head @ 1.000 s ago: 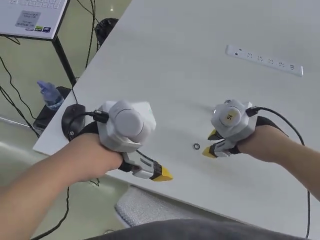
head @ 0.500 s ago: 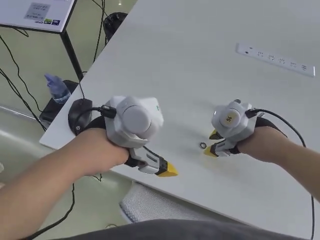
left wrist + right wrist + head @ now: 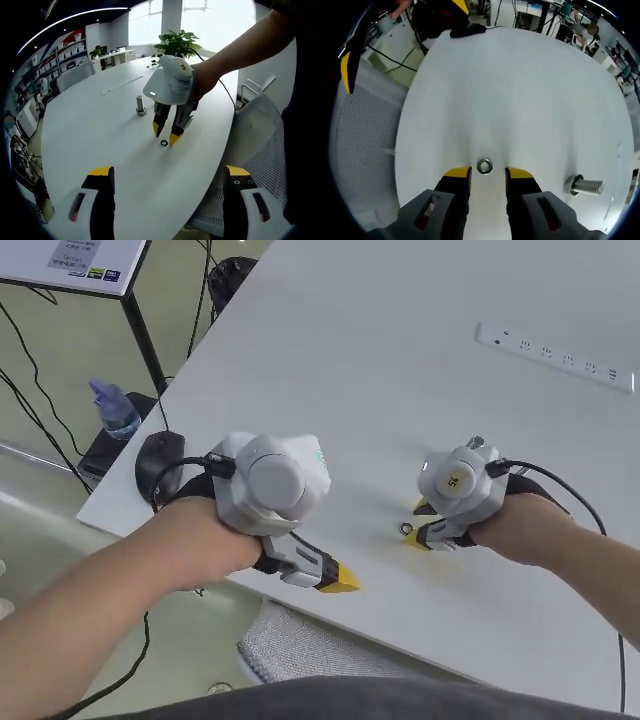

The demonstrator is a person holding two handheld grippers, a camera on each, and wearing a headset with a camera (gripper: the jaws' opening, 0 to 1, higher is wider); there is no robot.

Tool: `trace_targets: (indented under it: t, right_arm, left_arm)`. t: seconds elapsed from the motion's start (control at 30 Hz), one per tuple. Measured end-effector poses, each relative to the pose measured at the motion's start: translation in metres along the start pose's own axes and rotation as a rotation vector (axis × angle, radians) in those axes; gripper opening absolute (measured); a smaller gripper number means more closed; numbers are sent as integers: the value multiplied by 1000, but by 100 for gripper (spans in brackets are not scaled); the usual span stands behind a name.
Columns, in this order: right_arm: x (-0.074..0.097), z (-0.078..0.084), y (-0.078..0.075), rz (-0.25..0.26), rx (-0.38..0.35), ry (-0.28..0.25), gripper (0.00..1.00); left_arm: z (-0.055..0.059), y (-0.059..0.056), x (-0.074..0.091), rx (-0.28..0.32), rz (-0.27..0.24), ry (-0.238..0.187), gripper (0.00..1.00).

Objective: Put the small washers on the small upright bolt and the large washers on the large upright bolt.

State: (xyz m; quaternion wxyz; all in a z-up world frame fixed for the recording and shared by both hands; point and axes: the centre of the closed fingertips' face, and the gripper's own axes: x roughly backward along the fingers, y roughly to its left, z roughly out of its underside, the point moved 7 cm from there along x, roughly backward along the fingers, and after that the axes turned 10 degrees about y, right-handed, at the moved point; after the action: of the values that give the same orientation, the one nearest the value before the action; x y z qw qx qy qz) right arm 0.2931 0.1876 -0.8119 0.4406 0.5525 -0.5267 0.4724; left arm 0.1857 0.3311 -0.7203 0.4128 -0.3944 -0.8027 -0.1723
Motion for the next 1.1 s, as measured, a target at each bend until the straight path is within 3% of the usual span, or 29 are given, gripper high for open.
trace_targets:
  t: [0.43, 0.8, 0.9, 1.1]
  right_arm:
    - [0, -5, 6, 3, 47, 36, 20]
    - [-1, -12, 7, 15, 89, 119, 15]
    - [0, -13, 9, 34, 153, 158, 14]
    - [0, -12, 6, 19, 124, 149, 12]
  left_arm:
    - [3, -3, -2, 10, 13, 1, 85]
    - [7, -3, 1, 21, 8, -1, 82]
    - [7, -4, 1, 16, 7, 3, 81]
    - [6, -4, 1, 19, 3, -1, 80]
